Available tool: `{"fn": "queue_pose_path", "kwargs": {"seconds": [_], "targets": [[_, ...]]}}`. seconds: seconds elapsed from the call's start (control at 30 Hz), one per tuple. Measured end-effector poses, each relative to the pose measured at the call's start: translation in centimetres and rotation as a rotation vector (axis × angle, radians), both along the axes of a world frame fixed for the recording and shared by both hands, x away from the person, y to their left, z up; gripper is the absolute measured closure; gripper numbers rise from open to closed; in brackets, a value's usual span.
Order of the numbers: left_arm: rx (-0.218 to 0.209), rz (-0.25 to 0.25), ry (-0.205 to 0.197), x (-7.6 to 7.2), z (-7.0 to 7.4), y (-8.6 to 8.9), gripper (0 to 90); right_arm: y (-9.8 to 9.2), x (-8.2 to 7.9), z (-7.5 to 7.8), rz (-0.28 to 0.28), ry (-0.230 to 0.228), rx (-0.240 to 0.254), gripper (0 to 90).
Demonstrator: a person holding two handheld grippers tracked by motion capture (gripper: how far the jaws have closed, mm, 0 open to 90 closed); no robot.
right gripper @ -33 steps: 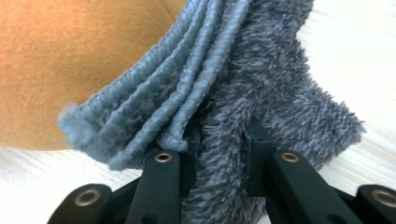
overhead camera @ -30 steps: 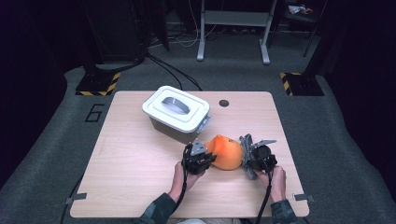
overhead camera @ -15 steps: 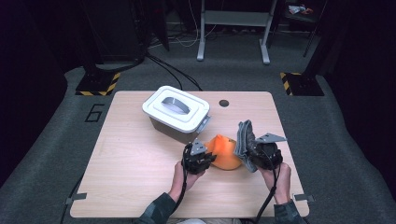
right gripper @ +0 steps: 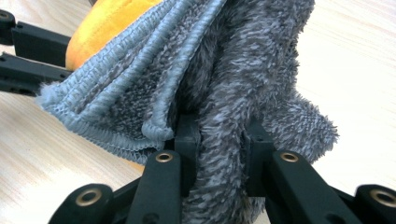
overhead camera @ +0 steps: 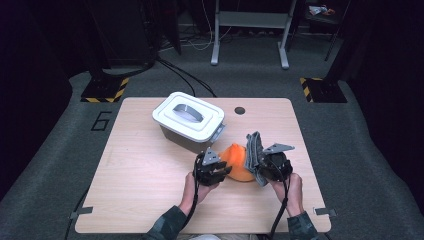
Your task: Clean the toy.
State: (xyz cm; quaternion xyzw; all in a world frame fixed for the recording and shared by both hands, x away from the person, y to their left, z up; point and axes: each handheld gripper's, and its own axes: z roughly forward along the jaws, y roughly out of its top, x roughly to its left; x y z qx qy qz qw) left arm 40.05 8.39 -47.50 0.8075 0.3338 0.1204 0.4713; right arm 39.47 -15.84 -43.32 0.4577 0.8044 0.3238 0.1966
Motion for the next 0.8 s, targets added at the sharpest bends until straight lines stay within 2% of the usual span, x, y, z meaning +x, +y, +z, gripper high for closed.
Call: {"fn": "queue_pose_path", "kwargs": {"seconds": [0.1, 0.17, 0.23, 0.3, 0.37, 0.5, 0.57, 0.6, 0.73, 0.8], "targets": [[0.034, 0.008, -0.002, 0.1, 0.0, 0.1, 55.0, 0.0, 0.1, 0.0, 0.004, -0.005, -0.005, 72.7], [0.039, 0.004, -0.006, 0.1, -0.1, 0.1, 50.4, 0.0, 0.1, 0.0, 0.0, -0.001, -0.003, 72.7], [0.07, 0.006, -0.02, 0.1, -0.3, -0.1, 48.6, -0.1, 0.2, 0.0, 0.005, -0.005, -0.005, 72.7], [0.077, 0.0, -0.029, 0.1, -0.4, -0.4, 49.3, -0.1, 0.2, 0.0, 0.005, -0.006, -0.007, 72.7], [0.079, -0.01, -0.039, 0.1, -0.5, -0.6, 53.9, -0.1, 0.2, 0.0, 0.005, -0.006, -0.006, 72.7], [0.101, -0.017, -0.06, -0.2, -0.7, -1.0, 70.0, -0.1, 0.1, 0.0, -0.009, -0.012, -0.013, 72.7], [0.094, -0.016, -0.055, -0.1, -0.8, -1.0, 76.9, -0.1, 0.0, 0.0, -0.021, -0.009, -0.003, 72.6], [0.091, -0.011, -0.06, -0.2, -0.8, -1.1, 79.0, -0.2, 0.1, 0.0, -0.004, -0.017, -0.012, 72.6], [0.063, -0.015, -0.052, -0.2, -0.6, -0.9, 82.4, -0.4, -0.1, 0.3, -0.014, -0.023, -0.009, 72.6], [0.021, -0.008, -0.033, -0.2, -0.5, -0.7, 82.8, -0.6, -0.2, 0.5, -0.017, -0.029, -0.005, 72.5]]}}
